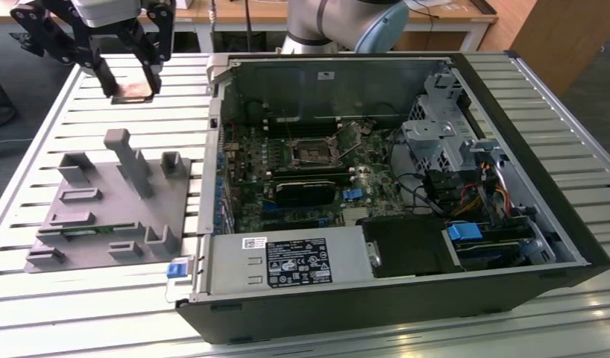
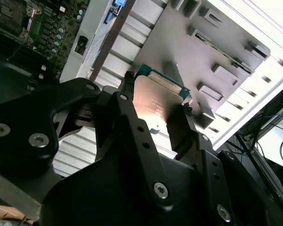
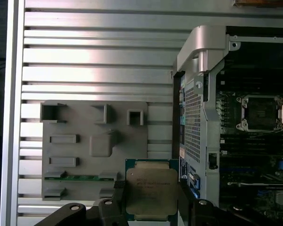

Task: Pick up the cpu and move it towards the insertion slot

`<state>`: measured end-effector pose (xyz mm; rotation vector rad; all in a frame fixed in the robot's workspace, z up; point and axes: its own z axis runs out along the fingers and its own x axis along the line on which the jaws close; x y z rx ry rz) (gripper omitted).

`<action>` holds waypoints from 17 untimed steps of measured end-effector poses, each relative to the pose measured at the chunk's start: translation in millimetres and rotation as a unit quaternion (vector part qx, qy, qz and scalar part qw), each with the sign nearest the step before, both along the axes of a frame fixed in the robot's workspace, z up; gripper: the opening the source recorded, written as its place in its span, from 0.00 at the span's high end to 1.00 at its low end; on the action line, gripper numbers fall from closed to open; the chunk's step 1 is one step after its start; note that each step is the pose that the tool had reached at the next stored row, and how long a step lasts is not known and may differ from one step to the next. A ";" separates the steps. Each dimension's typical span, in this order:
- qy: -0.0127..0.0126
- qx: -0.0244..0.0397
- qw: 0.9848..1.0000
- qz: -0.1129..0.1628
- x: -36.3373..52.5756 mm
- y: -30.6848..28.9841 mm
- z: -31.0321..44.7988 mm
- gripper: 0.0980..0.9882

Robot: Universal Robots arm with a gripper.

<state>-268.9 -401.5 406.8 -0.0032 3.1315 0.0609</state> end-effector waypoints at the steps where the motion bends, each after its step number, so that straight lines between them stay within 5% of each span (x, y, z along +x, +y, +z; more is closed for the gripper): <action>1: 0.000 0.000 1.000 0.000 0.7 0.0 0.0 0.52; 17: 0.000 0.000 1.000 0.000 12.7 0.0 0.0 0.52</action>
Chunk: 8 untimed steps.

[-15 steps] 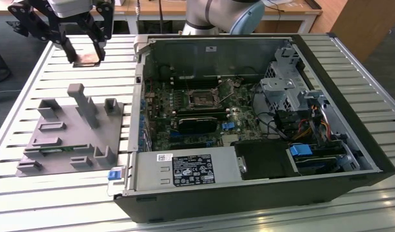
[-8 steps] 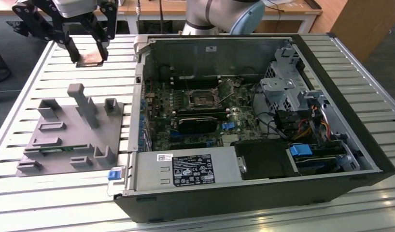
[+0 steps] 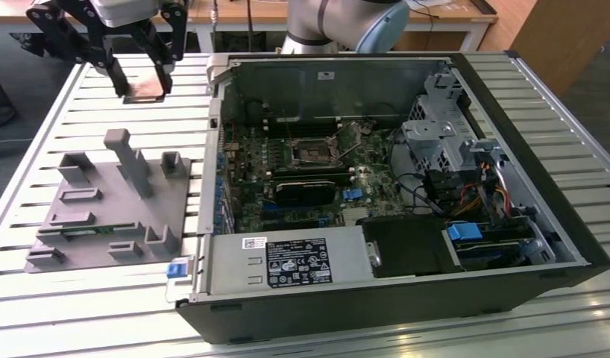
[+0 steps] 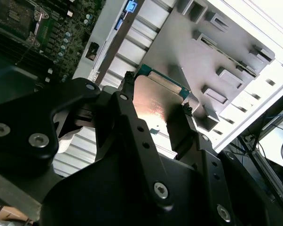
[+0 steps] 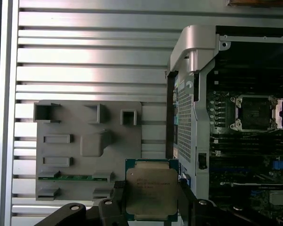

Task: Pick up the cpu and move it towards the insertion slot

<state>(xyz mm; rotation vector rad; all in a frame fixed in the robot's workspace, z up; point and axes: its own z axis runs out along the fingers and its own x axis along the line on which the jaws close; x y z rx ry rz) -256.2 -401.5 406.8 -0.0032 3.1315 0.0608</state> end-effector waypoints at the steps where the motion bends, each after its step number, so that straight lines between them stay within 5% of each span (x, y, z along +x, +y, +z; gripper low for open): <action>1: 0.000 0.000 1.000 0.000 0.8 0.0 -0.1 0.52; 8: 0.000 0.000 1.000 0.000 6.4 0.0 0.0 0.52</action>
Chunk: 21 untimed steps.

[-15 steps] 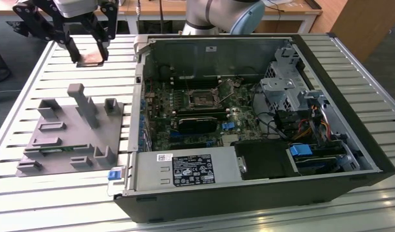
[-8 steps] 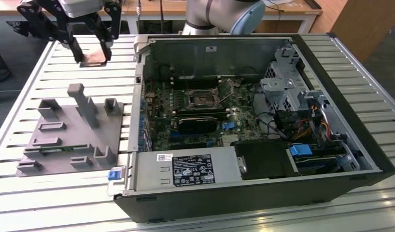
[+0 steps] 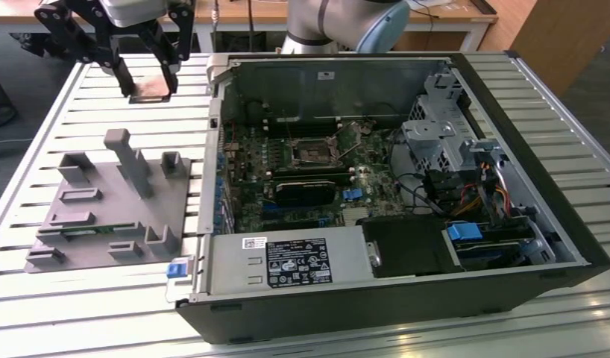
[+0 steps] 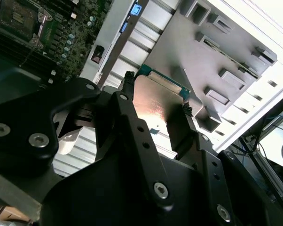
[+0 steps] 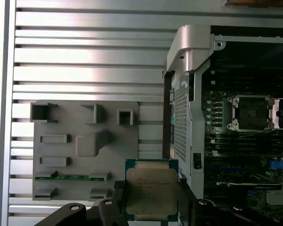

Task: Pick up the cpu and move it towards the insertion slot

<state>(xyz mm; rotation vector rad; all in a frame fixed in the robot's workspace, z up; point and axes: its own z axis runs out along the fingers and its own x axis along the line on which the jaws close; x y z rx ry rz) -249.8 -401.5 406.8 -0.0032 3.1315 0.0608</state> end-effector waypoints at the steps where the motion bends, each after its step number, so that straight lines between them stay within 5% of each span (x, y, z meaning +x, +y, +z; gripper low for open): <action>1: 0.000 0.000 1.000 0.000 0.8 0.0 0.0 0.52; 21: 0.000 0.000 1.000 0.000 16.2 0.1 0.0 0.52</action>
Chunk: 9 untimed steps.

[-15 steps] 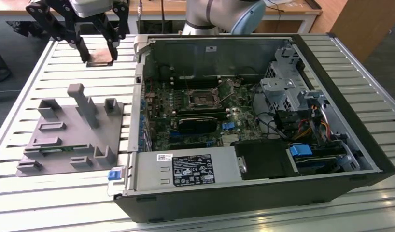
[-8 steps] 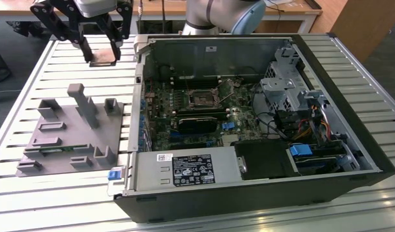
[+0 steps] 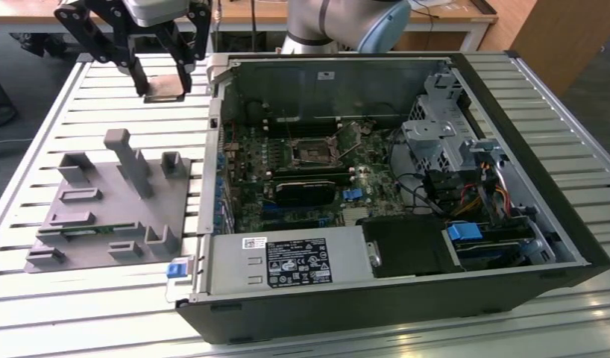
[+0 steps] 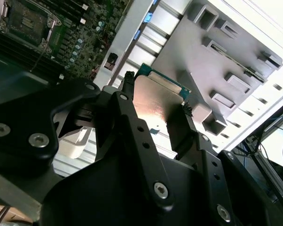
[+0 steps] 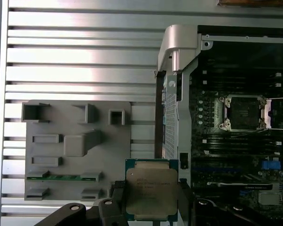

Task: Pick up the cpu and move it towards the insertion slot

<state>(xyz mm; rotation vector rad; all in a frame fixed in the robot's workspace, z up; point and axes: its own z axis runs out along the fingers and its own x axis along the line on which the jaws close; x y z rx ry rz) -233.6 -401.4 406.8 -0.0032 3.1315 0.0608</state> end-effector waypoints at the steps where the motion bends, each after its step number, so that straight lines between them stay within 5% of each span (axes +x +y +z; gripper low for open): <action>1: 0.000 0.000 1.000 0.000 0.7 0.0 0.0 0.52; 9: 0.000 0.000 1.000 0.000 6.6 0.3 0.0 0.52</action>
